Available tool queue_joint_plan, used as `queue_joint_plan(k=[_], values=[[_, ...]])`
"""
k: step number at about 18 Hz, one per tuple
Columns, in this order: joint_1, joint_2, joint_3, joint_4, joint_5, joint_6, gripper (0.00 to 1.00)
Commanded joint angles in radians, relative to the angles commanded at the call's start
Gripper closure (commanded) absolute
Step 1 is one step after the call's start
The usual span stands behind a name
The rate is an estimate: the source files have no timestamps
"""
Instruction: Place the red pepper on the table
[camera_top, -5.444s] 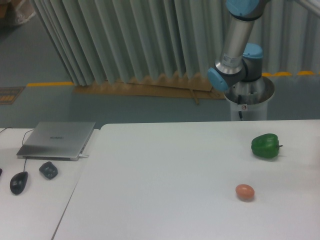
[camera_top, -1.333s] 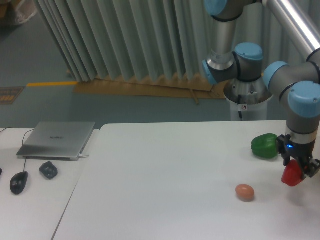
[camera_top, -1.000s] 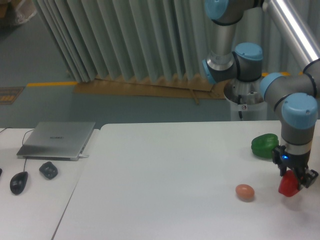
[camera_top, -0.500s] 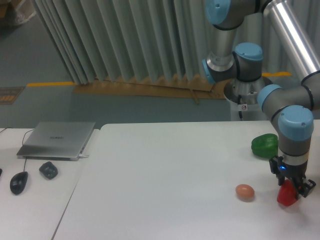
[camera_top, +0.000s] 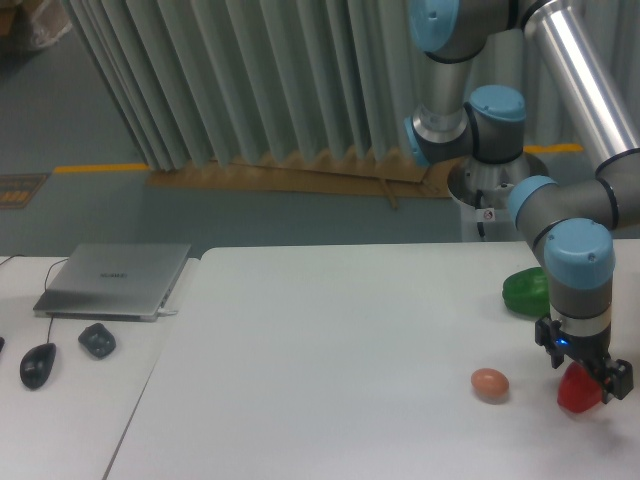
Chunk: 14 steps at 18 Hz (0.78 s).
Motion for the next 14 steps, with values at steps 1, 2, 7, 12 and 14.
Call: queue_joint_plan(k=[1,2,7,12,14], values=[[0.0,0.011,-0.002,-0.003,0.006,-0.002,0.0],[0.0,0.031,-0.011,-0.009,0.008,-0.003,0.0],[0.005,0.097,-0.041,-0.008,0.054,0.008,0.0],[0.008,0.11,-0.035,-0.009,0.046,0.003,0.0],[0.008,0.112,-0.035,-0.008,0.04,0.006,0.0]])
